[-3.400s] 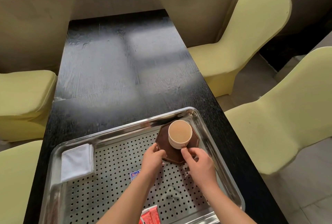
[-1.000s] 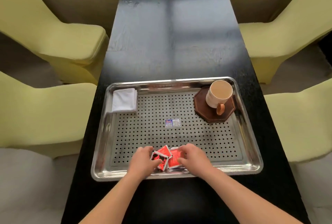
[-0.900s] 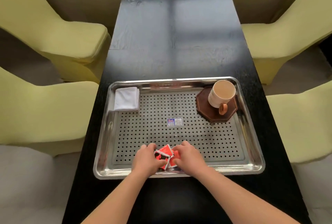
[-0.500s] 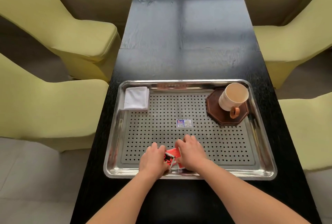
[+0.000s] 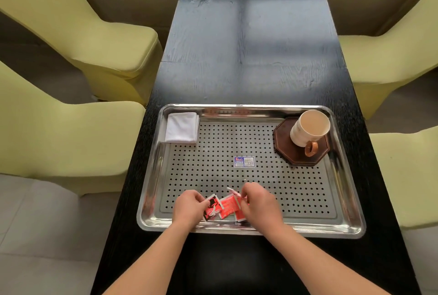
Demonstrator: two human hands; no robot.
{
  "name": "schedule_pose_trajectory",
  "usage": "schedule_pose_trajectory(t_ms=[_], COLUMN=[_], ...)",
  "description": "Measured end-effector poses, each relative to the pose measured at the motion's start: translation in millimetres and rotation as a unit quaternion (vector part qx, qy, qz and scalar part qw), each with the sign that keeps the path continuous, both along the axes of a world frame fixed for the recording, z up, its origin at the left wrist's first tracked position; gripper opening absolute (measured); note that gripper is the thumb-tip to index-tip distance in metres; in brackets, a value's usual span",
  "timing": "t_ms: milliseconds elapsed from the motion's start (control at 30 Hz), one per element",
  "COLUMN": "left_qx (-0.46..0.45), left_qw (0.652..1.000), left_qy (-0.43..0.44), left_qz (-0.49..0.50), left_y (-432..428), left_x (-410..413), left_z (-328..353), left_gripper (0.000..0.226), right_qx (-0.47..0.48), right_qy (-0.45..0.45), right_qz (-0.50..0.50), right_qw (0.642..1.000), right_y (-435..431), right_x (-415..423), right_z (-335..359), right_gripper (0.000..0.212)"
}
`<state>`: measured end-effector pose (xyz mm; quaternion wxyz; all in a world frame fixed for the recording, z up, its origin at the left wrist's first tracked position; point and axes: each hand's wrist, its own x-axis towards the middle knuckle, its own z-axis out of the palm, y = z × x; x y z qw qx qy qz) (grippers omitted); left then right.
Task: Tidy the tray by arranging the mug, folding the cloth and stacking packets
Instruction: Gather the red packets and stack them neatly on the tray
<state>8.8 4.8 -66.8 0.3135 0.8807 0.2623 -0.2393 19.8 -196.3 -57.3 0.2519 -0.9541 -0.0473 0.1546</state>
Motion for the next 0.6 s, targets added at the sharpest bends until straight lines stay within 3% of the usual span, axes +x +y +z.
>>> schedule_pose_trajectory(t_ms=[100,167,267,333,400,500,600], left_qx=[-0.016,-0.022,0.023,0.064,0.091,0.118,0.129], left_qw=[0.998,0.996,1.0,0.997,0.993,0.987,0.985], left_qy=[-0.009,-0.012,0.009,0.026,0.032,0.025,0.021], left_qz=[0.058,0.084,0.017,-0.038,-0.074,-0.106,-0.11], left_y=[5,6,3,0,-4,-9,-10], left_x=[-2,-2,-3,-2,-1,1,-1], left_z=[0,2,7,10,11,11,9], left_gripper=[0.018,0.013,0.014,0.015,0.017,0.024,0.026], right_qx=[-0.038,-0.006,0.052,0.029,-0.022,-0.061,0.014], right_qy=[0.019,0.063,0.081,0.036,0.026,0.06,0.062], right_qz=[0.082,0.102,0.076,0.013,-0.014,0.058,0.069], right_qw=[0.996,0.993,0.992,0.999,0.999,0.995,0.996], right_y=[11,19,23,17,9,11,17], right_x=[-9,-10,-5,5,14,13,5], right_z=[-1,0,0,-3,-8,-12,-14], right_gripper=[0.007,0.007,0.014,0.01,0.018,0.03,0.032])
